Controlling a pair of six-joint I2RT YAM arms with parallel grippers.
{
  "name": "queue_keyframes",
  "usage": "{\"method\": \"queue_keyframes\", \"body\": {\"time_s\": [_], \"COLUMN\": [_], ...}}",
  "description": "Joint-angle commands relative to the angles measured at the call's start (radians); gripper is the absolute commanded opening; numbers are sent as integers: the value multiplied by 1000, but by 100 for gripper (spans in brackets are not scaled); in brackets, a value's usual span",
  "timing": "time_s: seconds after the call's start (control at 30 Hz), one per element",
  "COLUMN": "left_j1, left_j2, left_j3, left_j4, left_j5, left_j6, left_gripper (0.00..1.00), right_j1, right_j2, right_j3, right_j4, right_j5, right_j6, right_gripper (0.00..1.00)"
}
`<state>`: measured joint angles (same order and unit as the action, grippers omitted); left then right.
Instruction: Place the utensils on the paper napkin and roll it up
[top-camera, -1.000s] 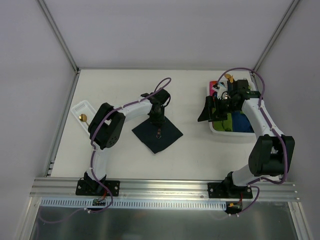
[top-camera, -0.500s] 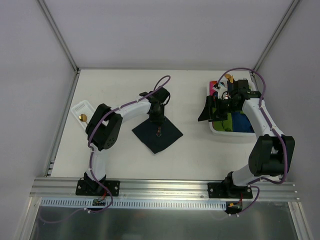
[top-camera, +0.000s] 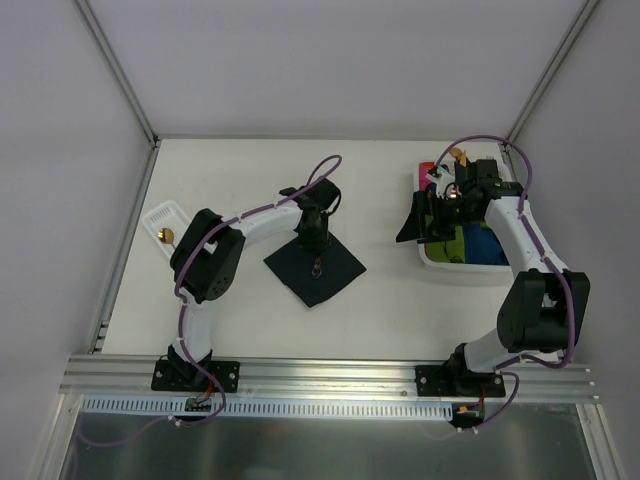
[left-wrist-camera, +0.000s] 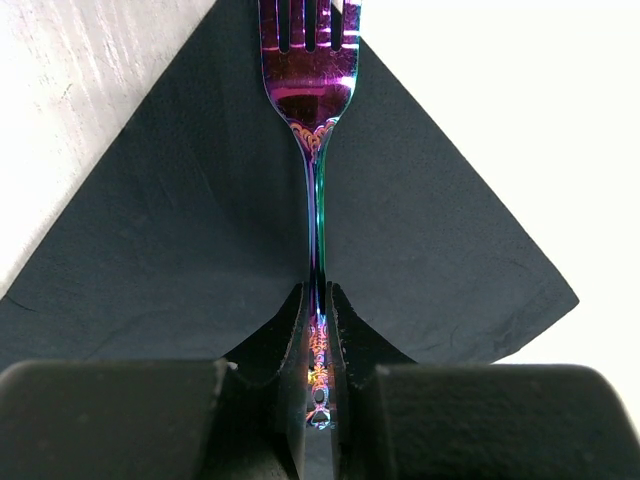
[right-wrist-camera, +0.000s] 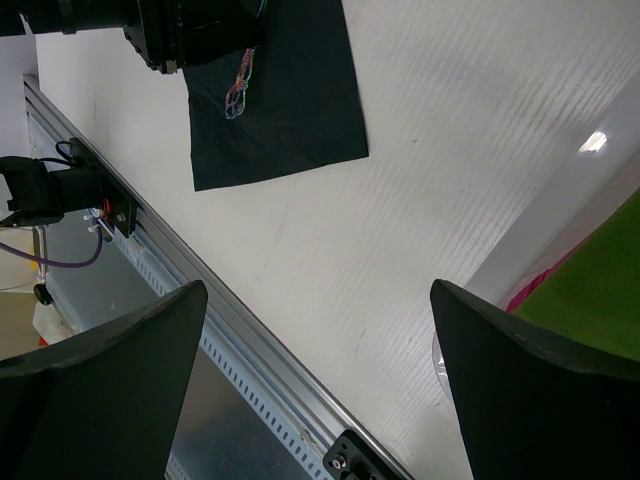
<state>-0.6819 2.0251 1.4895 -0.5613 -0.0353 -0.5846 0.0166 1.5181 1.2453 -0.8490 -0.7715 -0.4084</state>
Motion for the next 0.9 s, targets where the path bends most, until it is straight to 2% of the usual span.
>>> {"method": "queue_keyframes", "body": {"time_s": [0.0, 0.87], "left_j1": [-13, -31], "left_j2": [-46, -2], "left_j3": [-6, -38], "left_j4": [-8, 0], "left_j5": [-18, 9], "left_j6": [-8, -37], "left_gripper": [0, 0], "right_j1": [-7, -14], "right_j2": [4, 30], "right_j3": [2, 3], "right_j4": [1, 2], "right_j5": [-25, -31], "right_j6": [3, 5], "right_gripper": [99, 99]}}
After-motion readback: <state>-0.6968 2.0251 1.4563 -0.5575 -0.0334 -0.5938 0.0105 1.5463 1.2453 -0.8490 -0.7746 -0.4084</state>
